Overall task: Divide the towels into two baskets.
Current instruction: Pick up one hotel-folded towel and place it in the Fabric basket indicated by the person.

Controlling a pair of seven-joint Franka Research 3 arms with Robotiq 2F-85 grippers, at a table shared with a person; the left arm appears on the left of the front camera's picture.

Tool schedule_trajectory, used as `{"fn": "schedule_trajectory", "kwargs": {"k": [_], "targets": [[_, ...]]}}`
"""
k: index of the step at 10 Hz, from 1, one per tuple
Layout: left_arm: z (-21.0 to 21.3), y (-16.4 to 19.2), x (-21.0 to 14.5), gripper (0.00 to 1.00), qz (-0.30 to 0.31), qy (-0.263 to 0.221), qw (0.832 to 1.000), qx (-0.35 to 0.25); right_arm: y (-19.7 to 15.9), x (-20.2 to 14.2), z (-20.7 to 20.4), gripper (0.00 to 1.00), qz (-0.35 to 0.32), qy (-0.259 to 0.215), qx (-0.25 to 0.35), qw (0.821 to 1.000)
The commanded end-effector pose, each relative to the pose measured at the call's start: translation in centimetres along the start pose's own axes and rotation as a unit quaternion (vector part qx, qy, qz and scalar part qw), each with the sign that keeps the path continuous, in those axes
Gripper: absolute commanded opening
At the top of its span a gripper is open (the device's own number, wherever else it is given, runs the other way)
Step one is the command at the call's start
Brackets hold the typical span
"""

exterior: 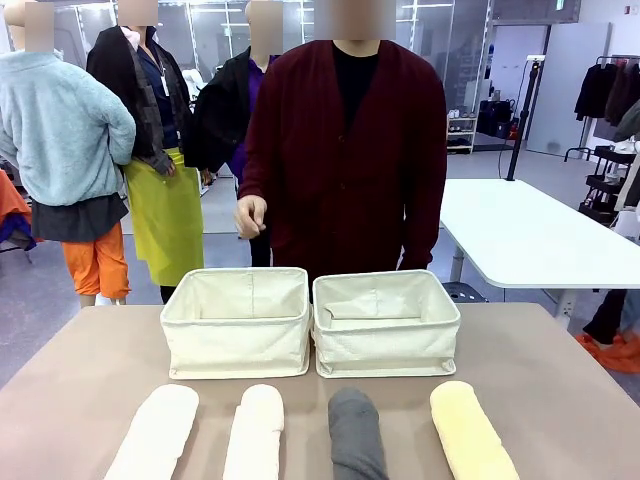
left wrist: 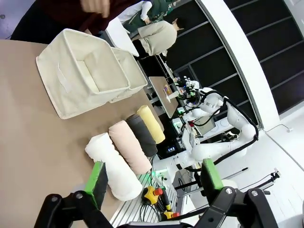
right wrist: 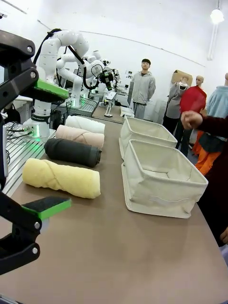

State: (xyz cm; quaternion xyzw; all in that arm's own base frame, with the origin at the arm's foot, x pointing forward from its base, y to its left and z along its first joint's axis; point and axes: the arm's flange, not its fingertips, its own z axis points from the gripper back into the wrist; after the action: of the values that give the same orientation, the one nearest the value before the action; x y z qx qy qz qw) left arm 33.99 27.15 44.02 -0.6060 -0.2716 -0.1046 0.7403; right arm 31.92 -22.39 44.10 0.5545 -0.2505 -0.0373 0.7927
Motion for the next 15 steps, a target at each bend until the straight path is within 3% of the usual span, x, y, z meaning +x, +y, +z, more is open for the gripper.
{"fn": "schedule_trajectory", "kwargs": {"k": [1,15], "targets": [[0.15,-0.16,0.0,1.0,-0.002,-0.002,1.0,0.001,0.29,0.07,0.01,1.0,0.004,0.001,0.003,1.0],[0.15,-0.16,0.0,1.0,-0.002,-0.002,1.0,0.001,0.29,0.07,0.01,1.0,0.004,0.001,0.003,1.0]]}}
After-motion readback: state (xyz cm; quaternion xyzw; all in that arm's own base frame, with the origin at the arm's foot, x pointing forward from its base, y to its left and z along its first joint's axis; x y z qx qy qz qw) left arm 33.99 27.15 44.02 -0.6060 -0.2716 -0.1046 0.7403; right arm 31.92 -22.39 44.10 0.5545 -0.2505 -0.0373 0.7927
